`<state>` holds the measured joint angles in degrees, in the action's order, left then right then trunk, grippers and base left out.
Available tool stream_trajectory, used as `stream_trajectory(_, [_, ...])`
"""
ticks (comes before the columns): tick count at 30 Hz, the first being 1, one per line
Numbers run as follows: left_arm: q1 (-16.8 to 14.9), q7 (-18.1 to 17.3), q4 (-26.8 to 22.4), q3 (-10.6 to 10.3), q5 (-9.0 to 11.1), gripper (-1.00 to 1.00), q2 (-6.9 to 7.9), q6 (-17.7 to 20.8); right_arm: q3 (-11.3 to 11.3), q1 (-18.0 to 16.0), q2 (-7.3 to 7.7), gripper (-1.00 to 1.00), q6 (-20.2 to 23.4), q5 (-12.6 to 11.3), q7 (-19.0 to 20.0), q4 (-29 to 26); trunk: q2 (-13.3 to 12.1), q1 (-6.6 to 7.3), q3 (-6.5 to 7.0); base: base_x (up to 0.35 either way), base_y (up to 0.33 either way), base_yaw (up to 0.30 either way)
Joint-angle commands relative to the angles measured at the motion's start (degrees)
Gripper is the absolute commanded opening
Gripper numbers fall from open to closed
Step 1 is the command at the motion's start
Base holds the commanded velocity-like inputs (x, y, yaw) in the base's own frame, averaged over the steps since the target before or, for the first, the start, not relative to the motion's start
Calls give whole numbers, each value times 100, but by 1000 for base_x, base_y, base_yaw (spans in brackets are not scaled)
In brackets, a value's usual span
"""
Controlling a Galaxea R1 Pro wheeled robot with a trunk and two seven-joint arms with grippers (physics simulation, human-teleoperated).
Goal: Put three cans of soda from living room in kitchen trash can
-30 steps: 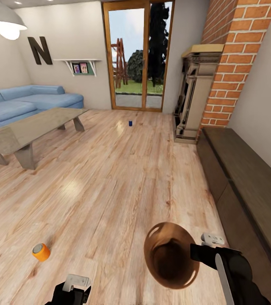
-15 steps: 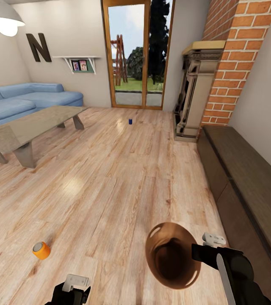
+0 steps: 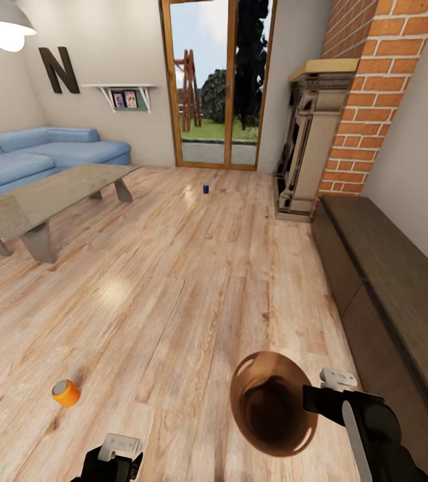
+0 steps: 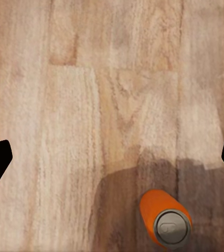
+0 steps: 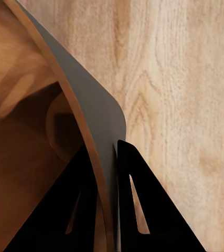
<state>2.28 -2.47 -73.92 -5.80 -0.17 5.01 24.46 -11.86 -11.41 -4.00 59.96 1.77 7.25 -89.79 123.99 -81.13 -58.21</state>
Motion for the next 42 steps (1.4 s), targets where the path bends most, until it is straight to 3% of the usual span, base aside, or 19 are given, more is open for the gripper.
stream_trajectory(1, [0,0,2,0,1,100,0,2,0,-2,1,-100,4,-125,28,-2,0,0,-5,0,0,0])
stream_trajectory(42, [0,-8,27,-6,-19,100,-2,-15,-1,-2,4,-100,4,-124,25,-4,0,0,-308,0,0,0])
